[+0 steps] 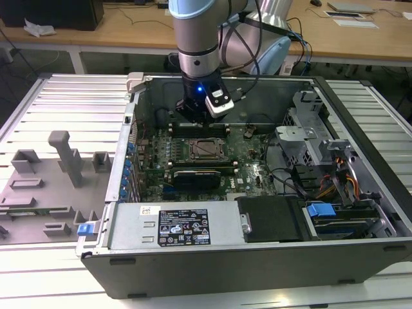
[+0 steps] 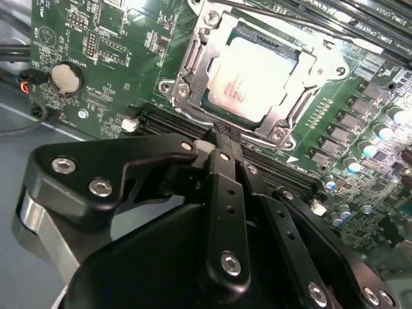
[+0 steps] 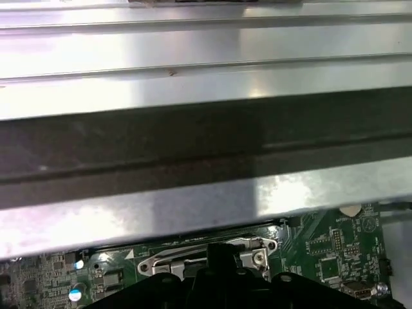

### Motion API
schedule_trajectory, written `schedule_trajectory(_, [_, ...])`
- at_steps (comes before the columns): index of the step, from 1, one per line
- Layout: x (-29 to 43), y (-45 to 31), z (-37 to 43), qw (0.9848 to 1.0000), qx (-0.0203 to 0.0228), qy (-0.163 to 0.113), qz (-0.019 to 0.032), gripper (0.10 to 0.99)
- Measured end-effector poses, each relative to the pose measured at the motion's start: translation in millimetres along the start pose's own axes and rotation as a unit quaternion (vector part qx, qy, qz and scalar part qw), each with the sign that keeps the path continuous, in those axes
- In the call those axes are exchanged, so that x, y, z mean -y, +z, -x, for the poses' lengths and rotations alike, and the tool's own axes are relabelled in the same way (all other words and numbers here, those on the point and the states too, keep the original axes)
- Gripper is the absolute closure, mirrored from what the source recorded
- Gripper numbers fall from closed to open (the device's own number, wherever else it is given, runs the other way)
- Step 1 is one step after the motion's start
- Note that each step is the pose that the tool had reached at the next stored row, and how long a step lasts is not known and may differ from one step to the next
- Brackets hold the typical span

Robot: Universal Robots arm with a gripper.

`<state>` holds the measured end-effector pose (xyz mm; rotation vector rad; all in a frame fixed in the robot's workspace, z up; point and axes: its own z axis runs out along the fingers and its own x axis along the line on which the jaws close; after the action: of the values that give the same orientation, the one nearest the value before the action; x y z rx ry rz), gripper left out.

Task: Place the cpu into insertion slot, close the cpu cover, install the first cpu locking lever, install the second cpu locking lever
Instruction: 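Install the first cpu locking lever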

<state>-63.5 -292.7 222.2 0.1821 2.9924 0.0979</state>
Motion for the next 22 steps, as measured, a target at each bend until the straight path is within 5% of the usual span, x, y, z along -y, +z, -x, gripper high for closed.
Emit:
schedule_trajectory(4, [5.0,-0.4,0.6,0.9998,-0.0109,-0.001,-0.0182,0.980])
schedule_trajectory(10, [29.6,-1.3,4.0,0.9995,-0.0218,-0.001,-0.0232,0.980])
schedule_trajectory(12, [29.9,-0.8,8.1,0.9990,-0.0339,-0.003,-0.0294,0.980])
schedule_trajectory(13, [29.6,-0.4,10.9,0.9989,-0.0358,-0.005,-0.0294,0.980])
schedule_trajectory(17, [28.4,0.4,21.2,0.9987,-0.0408,-0.007,-0.0305,0.980])
schedule_trajectory(20, [27.5,-10.8,22.9,0.9986,-0.0403,-0.007,-0.0341,0.980])
schedule_trajectory(22, [27.4,-11.2,22.9,0.9986,-0.0402,-0.007,-0.0343,0.980])
